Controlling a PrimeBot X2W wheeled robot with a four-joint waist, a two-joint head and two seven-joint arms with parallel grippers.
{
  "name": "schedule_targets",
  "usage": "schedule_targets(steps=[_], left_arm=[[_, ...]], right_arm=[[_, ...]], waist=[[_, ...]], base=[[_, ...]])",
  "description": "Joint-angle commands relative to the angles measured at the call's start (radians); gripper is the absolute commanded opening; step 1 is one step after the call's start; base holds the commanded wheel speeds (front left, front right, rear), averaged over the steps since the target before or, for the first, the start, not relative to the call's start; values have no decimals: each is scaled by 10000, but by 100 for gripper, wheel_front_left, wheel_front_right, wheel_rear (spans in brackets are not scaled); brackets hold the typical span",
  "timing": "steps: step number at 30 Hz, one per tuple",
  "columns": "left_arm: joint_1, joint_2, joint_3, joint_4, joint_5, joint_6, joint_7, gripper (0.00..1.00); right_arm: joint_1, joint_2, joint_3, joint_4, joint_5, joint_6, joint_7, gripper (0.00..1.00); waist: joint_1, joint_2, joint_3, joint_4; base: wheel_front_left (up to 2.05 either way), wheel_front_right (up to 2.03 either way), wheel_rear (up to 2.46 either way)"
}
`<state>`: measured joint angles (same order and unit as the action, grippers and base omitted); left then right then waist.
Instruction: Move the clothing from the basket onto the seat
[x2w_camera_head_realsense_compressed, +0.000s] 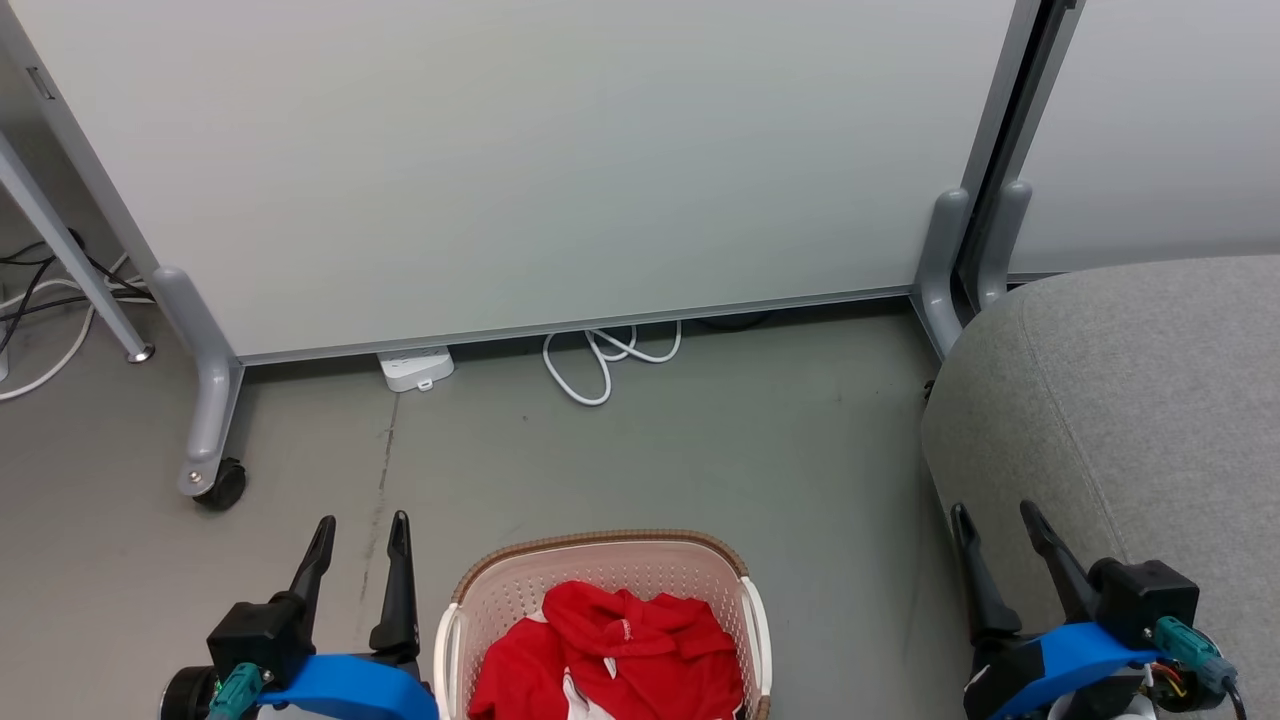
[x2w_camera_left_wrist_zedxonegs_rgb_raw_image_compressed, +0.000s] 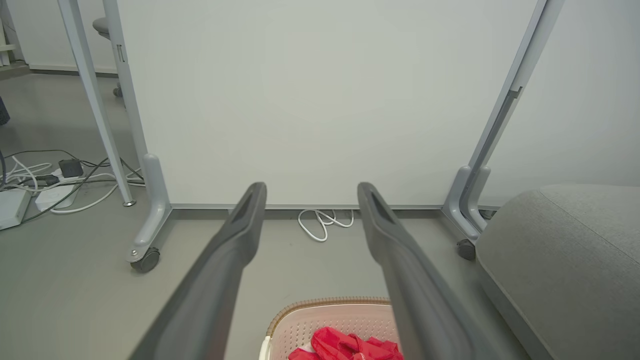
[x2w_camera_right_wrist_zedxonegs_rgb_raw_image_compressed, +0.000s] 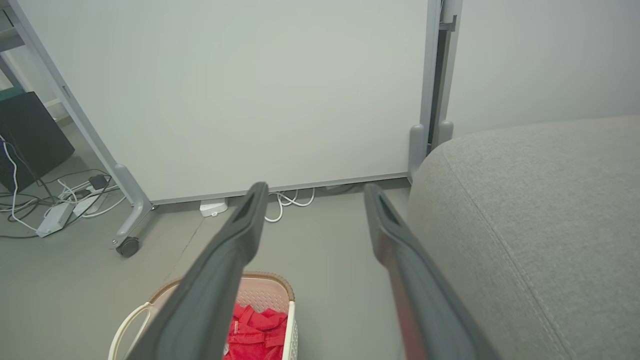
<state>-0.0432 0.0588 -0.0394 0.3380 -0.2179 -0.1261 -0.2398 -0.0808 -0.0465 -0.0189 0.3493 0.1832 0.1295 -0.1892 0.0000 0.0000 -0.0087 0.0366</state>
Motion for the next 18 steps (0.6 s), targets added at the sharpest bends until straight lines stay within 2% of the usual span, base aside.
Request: schedule_targets(steps=[1, 11, 18], left_arm=[[-59, 43, 7, -3, 243, -59, -103, 100], [-27, 15, -23, 109, 830, -49, -276, 100], [-40, -1, 20, 146, 774, -51, -269, 100]], right_arm=[[-183, -64, 13, 22, -249, 19, -117, 100], [-143, -66, 55, 88, -934, 14, -275, 100], [-154, -66, 54, 87, -903, 14, -242, 100]], waist=[[0, 0, -7, 15], [0, 0, -49, 97], [0, 0, -55, 104]], base=[[0, 0, 0], [0, 0, 0], [0, 0, 0]])
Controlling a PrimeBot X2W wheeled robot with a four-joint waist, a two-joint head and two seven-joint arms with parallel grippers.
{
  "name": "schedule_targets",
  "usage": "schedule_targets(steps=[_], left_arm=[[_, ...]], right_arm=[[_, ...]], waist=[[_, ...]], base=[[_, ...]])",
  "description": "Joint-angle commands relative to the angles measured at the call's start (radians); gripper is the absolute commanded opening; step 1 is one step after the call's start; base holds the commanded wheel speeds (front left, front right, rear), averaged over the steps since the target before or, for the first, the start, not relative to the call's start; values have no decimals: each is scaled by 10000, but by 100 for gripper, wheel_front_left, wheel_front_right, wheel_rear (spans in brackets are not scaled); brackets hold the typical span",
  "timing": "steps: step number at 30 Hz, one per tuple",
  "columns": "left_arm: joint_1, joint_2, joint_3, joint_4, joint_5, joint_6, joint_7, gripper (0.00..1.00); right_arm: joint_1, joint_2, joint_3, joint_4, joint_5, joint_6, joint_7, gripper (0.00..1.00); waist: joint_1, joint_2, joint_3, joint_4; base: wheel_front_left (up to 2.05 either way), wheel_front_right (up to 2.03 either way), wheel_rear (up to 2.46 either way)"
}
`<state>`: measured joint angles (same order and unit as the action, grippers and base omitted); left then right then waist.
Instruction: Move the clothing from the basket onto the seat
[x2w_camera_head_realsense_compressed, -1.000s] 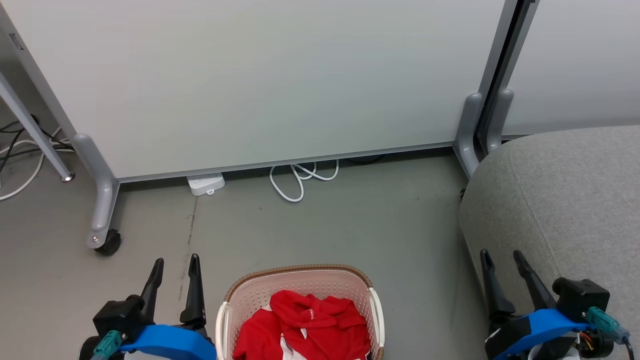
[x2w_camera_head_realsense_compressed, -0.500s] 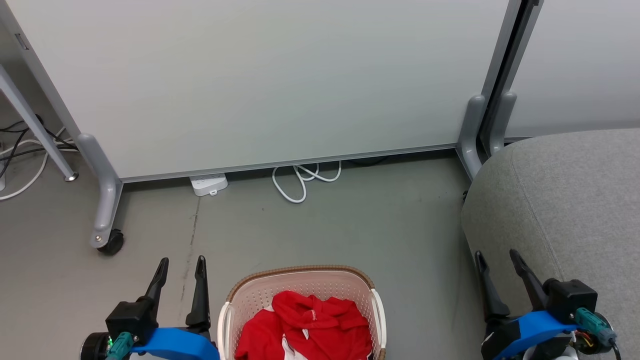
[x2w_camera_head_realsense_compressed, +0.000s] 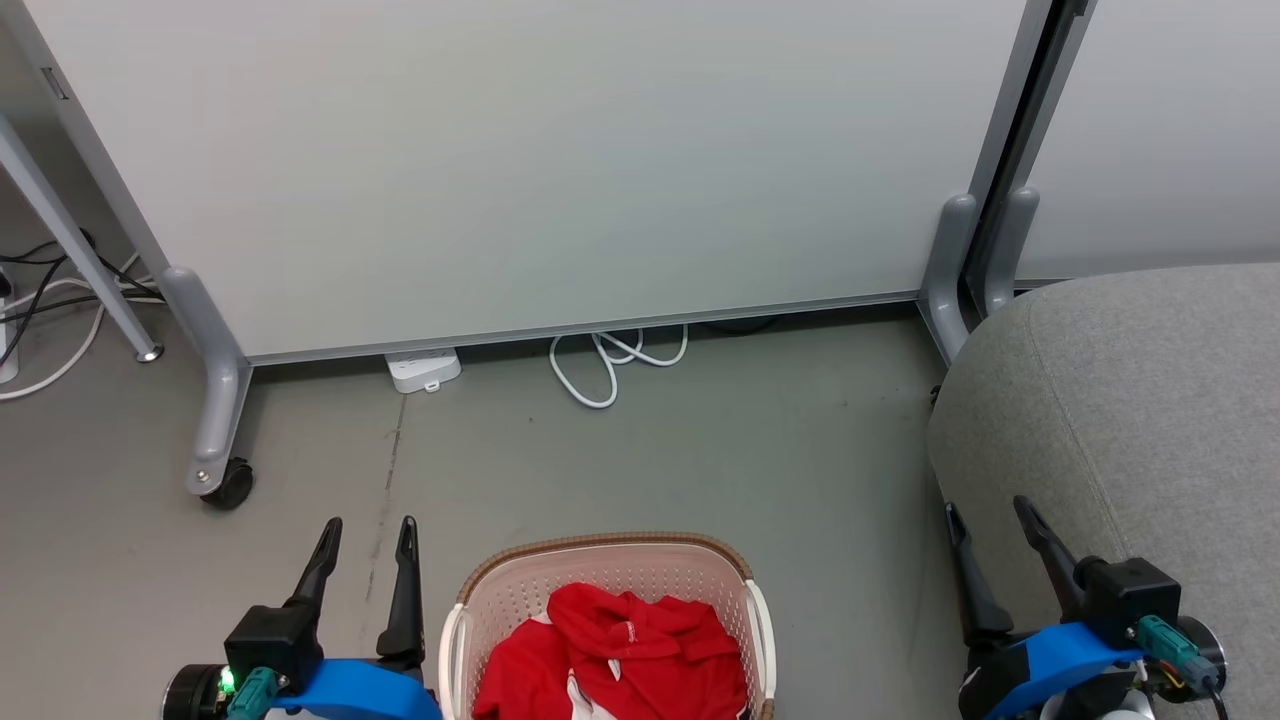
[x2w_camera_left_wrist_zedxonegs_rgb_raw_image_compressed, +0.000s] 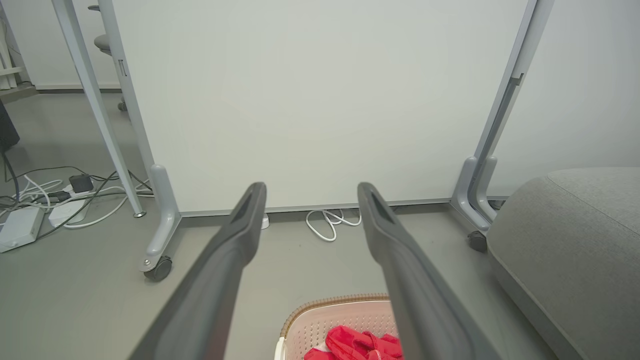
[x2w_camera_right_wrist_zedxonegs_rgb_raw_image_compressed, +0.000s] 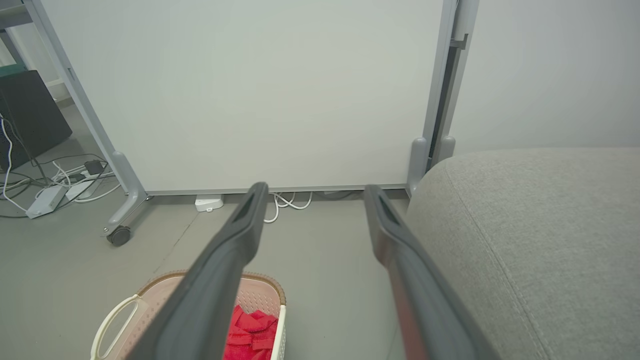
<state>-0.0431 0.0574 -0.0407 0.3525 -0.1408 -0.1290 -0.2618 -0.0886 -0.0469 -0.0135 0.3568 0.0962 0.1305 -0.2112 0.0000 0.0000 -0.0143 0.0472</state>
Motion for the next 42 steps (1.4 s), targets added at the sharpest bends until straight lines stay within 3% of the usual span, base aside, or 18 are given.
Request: schedule_targets(steps=[1, 9, 16, 24, 31, 42], left_arm=[[-43, 10, 38, 11, -8, -22, -48, 100], [9, -8, 46, 140, -61, -24, -47, 100], [-310, 207, -256, 661, -178, -25, -41, 100], [-2076, 934, -1067, 1873, -575, -23, 309, 100], [-4097, 1809, -2639, 3062, -787, -22, 809, 100], [-6672, 2736, -4732, 4807, -1335, -22, 1561, 100]], right_arm=[[-82, -62, 4, 14, -28, 4, -15, 100], [-109, -60, 75, -11, 55, 4, 11, 100], [-578, -59, 454, -334, 146, 4, 27, 100], [-1973, -51, 1036, -1114, 125, 4, 17, 100], [-2970, -44, 1575, -1537, 294, 4, -115, 100], [-4012, -36, 2407, -1730, 847, 4, -419, 100]], waist=[[0, 0, 3, -3], [0, 0, 56, -74], [0, 0, 960, -737], [0, 0, 3650, -1936], [0, 0, 5898, -2879], [0, 0, 8247, -3640]], base=[[0, 0, 0], [0, 0, 0], [0, 0, 0], [0, 0, 0], [0, 0, 0], [0, 0, 0]])
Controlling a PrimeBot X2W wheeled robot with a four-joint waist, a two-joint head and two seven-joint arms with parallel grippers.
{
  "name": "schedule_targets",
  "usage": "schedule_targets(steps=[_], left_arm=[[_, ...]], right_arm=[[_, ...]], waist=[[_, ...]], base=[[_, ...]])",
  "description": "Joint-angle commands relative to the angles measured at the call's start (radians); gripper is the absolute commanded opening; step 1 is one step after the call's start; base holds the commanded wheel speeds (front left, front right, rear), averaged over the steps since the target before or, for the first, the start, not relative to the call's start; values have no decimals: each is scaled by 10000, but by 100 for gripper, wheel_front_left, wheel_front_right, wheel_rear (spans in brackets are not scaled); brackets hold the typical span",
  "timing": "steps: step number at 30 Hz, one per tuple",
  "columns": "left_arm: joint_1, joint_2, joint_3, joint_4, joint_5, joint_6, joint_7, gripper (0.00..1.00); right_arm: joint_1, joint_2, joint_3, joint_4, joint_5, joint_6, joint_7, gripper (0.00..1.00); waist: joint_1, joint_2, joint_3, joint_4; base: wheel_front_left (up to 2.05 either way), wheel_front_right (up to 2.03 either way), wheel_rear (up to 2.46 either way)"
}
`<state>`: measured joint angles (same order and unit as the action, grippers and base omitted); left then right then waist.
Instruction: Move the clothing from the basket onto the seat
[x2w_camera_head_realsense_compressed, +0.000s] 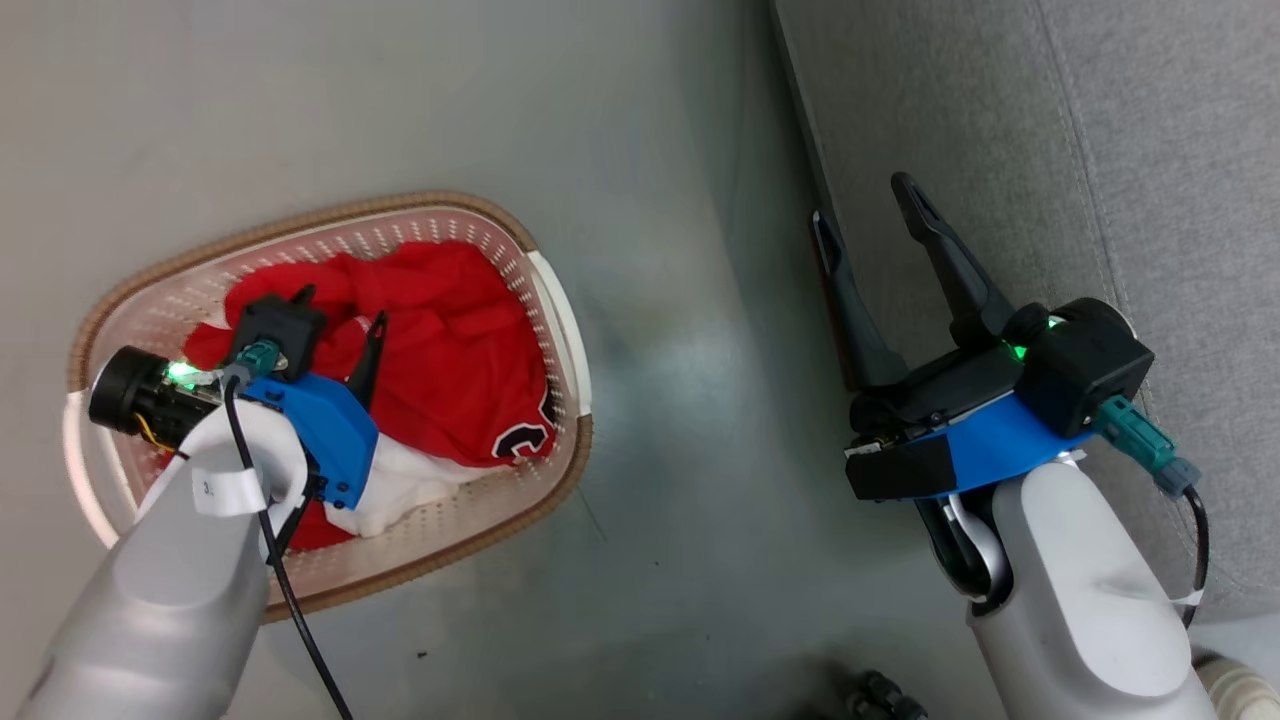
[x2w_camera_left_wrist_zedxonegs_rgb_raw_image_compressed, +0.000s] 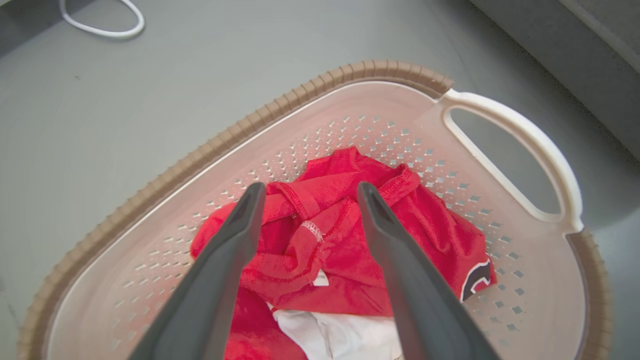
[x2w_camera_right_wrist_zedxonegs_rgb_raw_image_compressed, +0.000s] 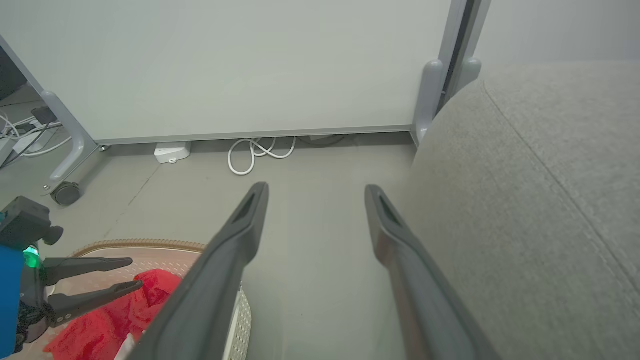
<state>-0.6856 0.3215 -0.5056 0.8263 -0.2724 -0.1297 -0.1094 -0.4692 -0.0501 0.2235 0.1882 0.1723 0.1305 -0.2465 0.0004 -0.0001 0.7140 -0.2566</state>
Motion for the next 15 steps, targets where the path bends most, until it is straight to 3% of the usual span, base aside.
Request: schedule_targets(steps=[1, 9, 15], left_arm=[[-407, 176, -201, 224, -80, -15, 94, 100], [-1351, 863, -878, 1268, -76, -5, 686, 100], [-1727, 976, -929, 2008, -60, 231, 1201, 100]], right_arm=[[-268, -2, 109, -42, 135, 4, -93, 100], [-571, -3, 737, -121, 606, 4, -188, 100], [-612, -3, 914, -279, 865, 4, -197, 100]], waist=[[-4, 1, 1102, -630], [-4, 1, 1964, -1018], [-4, 1, 2302, -1171]], base=[[0, 0, 0], [0, 0, 0], [0, 0, 0]])
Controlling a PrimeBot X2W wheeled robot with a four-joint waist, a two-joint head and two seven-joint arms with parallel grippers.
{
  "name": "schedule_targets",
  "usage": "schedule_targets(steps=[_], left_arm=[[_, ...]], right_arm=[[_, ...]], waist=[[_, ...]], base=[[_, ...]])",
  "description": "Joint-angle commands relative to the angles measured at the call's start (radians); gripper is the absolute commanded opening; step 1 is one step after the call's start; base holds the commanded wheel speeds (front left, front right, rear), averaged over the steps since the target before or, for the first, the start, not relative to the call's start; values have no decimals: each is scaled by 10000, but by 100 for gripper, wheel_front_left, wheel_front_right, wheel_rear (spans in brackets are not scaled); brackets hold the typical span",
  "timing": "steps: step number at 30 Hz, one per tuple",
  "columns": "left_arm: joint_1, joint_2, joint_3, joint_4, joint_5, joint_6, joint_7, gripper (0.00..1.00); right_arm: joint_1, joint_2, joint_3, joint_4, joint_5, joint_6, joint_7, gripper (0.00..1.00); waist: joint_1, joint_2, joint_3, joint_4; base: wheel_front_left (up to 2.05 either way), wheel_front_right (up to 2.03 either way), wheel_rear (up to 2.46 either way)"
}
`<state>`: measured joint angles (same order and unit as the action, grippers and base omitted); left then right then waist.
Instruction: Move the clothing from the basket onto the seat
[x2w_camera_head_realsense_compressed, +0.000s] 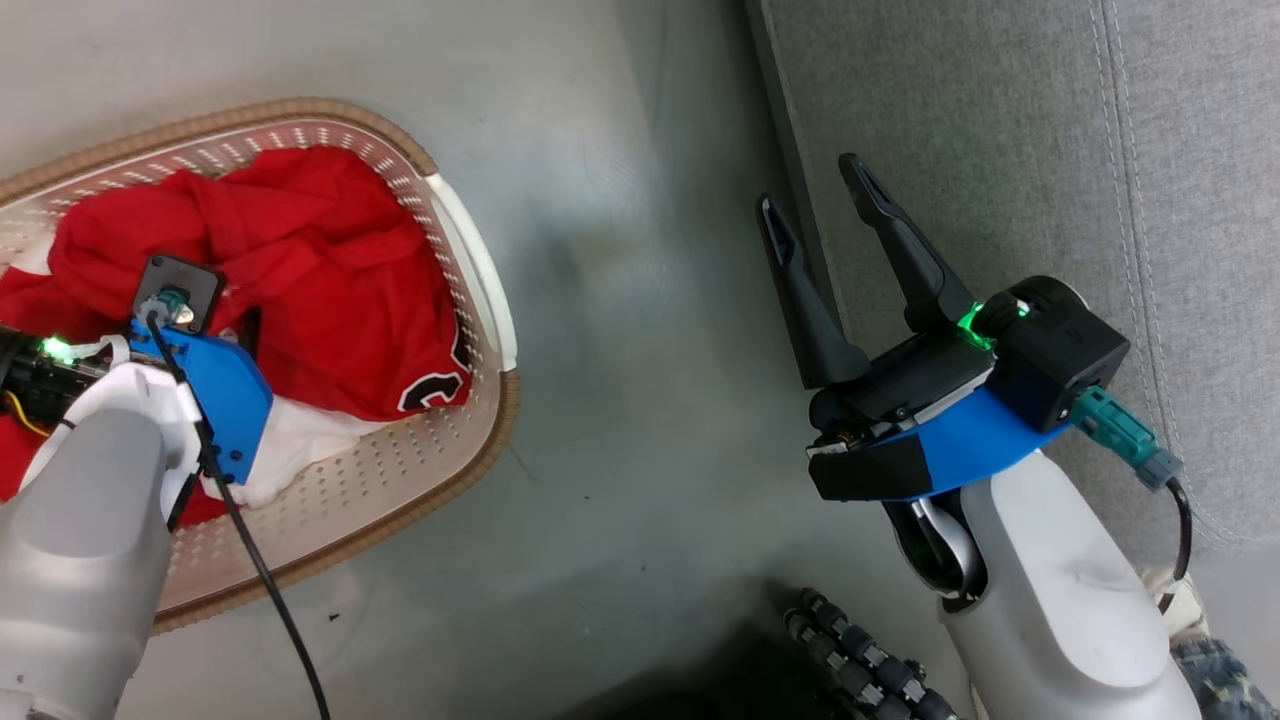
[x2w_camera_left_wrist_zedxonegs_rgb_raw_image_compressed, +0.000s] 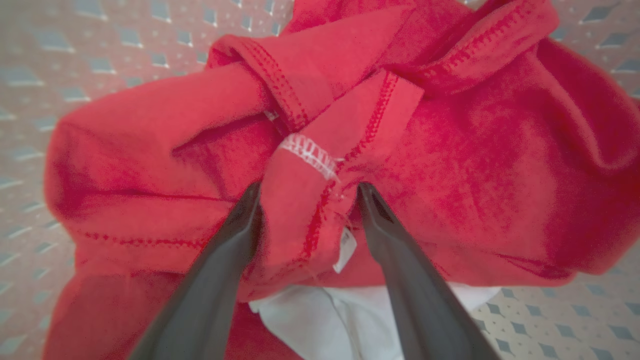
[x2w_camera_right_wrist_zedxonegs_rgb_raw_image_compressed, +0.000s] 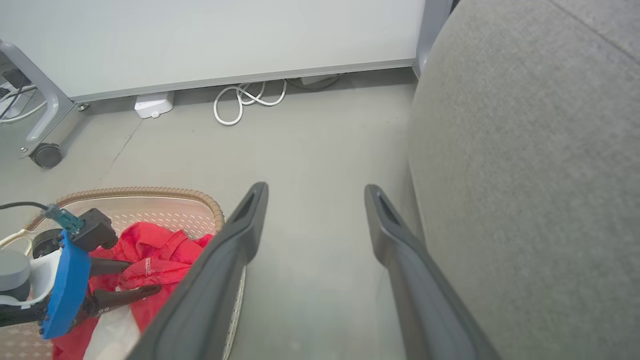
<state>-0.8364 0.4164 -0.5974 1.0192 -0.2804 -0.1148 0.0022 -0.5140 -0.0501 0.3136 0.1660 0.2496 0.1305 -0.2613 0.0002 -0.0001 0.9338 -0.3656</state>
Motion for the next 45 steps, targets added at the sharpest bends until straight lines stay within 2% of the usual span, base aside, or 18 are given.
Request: schedule_targets(steps=[1, 2, 3, 4, 14, 19, 25, 34, 39, 45], left_arm=[[-253, 1, -22, 191, 0, 103, 191, 100], [-289, -38, -3, 297, -57, 140, 292, 100], [-325, -71, -15, 354, -66, 144, 332, 36], [-366, -96, -55, 379, -54, 138, 318, 0], [-538, -422, -219, 626, -264, -16, 71, 0], [-389, -731, -292, 757, -423, -74, -151, 0], [158, -1496, -369, 1128, -837, -125, -748, 0], [1027, -2906, -1043, 1104, -1544, -162, -1681, 0], [1384, -3248, -1844, 421, -2299, -164, -1952, 0], [1423, -3338, -3120, -587, -3264, -164, -2025, 0]], right_arm=[[-148, -3, 22, -72, 116, 4, -51, 100], [-143, -5, 26, -88, 111, 4, -51, 100], [-145, -5, 34, -89, 127, 4, -52, 100], [-149, -5, 34, -94, 144, 4, -52, 100], [-124, -5, -86, -110, 26, 4, -53, 100], [-74, -5, -139, 96, -178, 4, -52, 100], [285, -11, -422, 600, -662, 3, -46, 100], [1144, -19, -844, 1585, -1281, 3, 139, 100], [1619, -20, -909, 1748, -1328, 3, 385, 100], [2351, -19, -918, 1783, -1238, 3, 711, 100]], waist=[[-2, 1, 127, -84], [-2, 1, 148, -88], [-2, 1, 160, -94], [-2, 1, 164, -98], [-2, 1, -19, 22], [-2, 1, -478, 289], [-2, 1, -2011, 984], [-2, 1, -5150, 2401], [-2, 1, -6576, 3013], [-2, 1, -7896, 3576]], base=[[0, 0, 0], [0, 0, 0], [0, 0, 0], [0, 0, 0], [0, 0, 0], [0, 0, 0], [0, 0, 0], [0, 0, 0], [0, 0, 0], [0, 0, 0]])
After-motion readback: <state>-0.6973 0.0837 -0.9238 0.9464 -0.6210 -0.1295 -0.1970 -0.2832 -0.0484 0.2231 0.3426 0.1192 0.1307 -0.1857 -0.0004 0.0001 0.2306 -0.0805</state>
